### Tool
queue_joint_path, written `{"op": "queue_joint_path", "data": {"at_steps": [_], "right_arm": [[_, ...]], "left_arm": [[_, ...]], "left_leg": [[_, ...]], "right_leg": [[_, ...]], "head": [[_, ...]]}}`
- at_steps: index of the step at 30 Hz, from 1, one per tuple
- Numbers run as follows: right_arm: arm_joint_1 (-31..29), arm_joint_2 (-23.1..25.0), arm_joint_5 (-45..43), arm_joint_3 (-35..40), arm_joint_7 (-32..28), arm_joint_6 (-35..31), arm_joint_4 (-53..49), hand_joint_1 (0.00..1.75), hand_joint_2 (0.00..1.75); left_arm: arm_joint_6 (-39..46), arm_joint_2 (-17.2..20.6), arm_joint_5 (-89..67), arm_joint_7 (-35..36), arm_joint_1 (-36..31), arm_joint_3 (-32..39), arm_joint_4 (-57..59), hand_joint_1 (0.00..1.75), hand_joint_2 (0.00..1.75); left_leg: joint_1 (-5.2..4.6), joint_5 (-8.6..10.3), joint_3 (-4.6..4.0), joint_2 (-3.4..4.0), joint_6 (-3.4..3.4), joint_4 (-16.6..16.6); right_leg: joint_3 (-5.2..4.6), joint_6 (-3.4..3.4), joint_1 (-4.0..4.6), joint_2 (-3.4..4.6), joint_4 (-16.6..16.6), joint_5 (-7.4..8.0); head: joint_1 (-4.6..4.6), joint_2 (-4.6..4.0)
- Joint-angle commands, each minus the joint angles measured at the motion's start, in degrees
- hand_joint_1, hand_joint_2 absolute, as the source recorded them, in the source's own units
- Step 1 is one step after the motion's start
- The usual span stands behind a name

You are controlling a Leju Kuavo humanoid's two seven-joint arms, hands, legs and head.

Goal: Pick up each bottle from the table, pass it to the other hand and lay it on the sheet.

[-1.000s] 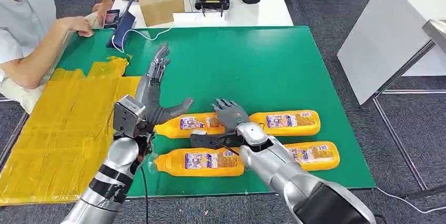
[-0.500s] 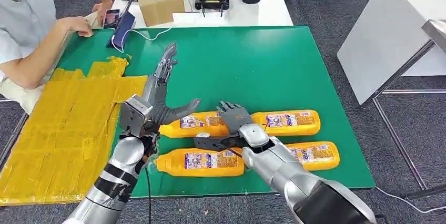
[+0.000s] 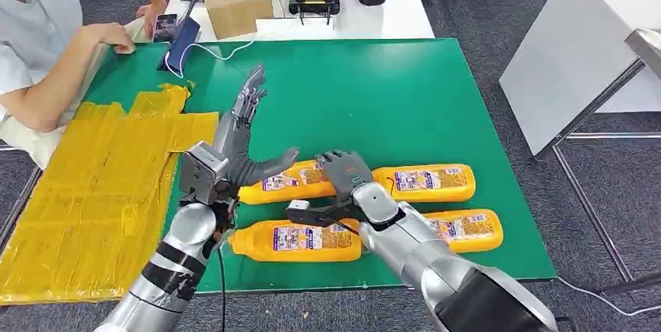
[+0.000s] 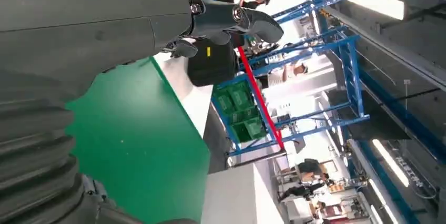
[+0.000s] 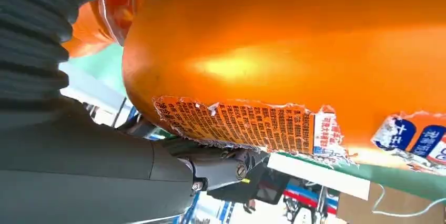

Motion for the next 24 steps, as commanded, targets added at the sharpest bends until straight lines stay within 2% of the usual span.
{"op": "queue_joint_path", "data": {"at_steps": [1, 9, 12, 14, 17, 18, 19, 20, 21, 24], "right_arm": [[-2.19, -1.01, 1.0, 3.0, 0.21, -0.3, 3.07, 1.75, 1.75], [-2.14, -1.69, 1.52, 0.35, 1.44, -3.35, 2.7, 1.75, 1.75], [-1.46, -2.66, -2.54, -6.86, 1.29, -10.01, 0.8, 1.75, 1.75], [0.18, -3.92, -7.94, -14.3, -1.6, -17.07, -2.68, 1.75, 1.75], [0.22, -4.59, -7.82, -15.72, -2.99, -16.57, -2.97, 1.75, 1.75], [0.91, -4.65, -7.91, -16.74, -3.03, -19.83, -4.25, 1.75, 1.75], [5.87, -6.49, 3.18, -22.59, 0.19, -19.83, -17.41, 1.75, 1.75], [9.71, -4.96, 3.7, -30.35, -4.08, -19.83, -23.98, 1.75, 1.75], [12.26, -2.37, 2.17, -38.94, -11.17, -19.83, -27.13, 1.75, 1.75], [14.14, -1.08, 0.57, -43.29, -14.81, -19.83, -30.5, 1.75, 1.75]], "left_arm": [[-0.06, 0.49, 0.21, 0.02, -1.87, -1.85, 3.48, 0.0, 1.75], [0.11, 0.78, 0.33, -0.1, -1.33, -1.99, 2.69, 0.0, 1.75], [1.01, 0.91, -0.04, 0.02, -0.28, -1.14, 1.65, 0.0, 1.75], [1.85, 1.13, -0.73, 0.35, 1.1, -0.27, 0.24, 0.0, 1.75], [1.81, 1.2, -0.83, 0.36, 1.65, 0.06, -0.2, 0.0, 1.75], [1.86, 1.16, -0.95, 0.42, 1.68, 0.11, -0.21, 0.0, 1.75], [1.8, 1.06, -1.01, 0.55, 2.07, 0.4, -0.3, 0.0, 1.75], [1.88, 1.15, -1.33, 0.76, 2.47, 0.47, -0.49, 0.0, 1.75], [2.41, 1.3, -1.86, 0.91, 3.25, 0.82, -0.9, 0.0, 1.75], [2.55, 1.56, -2.0, 0.88, 3.99, 1.15, -1.21, 0.0, 1.75]], "left_leg": [[0.04, -0.09, 0.24, -0.15, -0.05, 0.0], [0.03, -0.1, 0.26, -0.14, -0.06, -0.02], [0.02, -0.07, 0.19, -0.13, -0.04, -0.02], [0.03, -0.05, 0.14, -0.12, -0.04, -0.02], [0.01, -0.04, 0.1, -0.13, -0.03, -0.03], [0.04, -0.15, 0.3, -0.19, -0.06, 0.01], [0.03, -0.16, 0.28, -0.18, -0.06, 0.03], [0.04, -0.08, 0.14, -0.19, -0.05, -0.03], [0.04, -0.16, 0.28, -0.25, -0.07, -0.01], [0.01, -0.23, 0.3, -0.14, -0.1, 0.0]], "right_leg": [[0.28, -0.06, 0.0, 0.1, -0.01, -0.11], [0.29, -0.07, -0.01, 0.12, -0.03, -0.12], [0.23, -0.06, -0.01, 0.09, -0.02, -0.09], [0.19, -0.05, 0.0, 0.08, -0.04, -0.06], [0.16, -0.04, -0.01, 0.06, -0.04, -0.05], [0.37, -0.07, -0.01, 0.15, -0.02, -0.16], [0.37, -0.08, -0.02, 0.17, 0.0, -0.16], [0.25, -0.06, 0.01, 0.09, -0.09, -0.08], [0.4, -0.08, -0.01, 0.13, -0.06, -0.16], [0.35, -0.11, -0.03, 0.29, 0.01, -0.2]], "head": [[0.0, 0.0], [0.0, 0.0], [0.0, 0.0], [0.0, 0.0], [0.0, 0.0], [0.0, 0.0], [0.0, 0.0], [-0.02, 0.0], [0.0, 0.0], [-0.02, 0.0]]}}
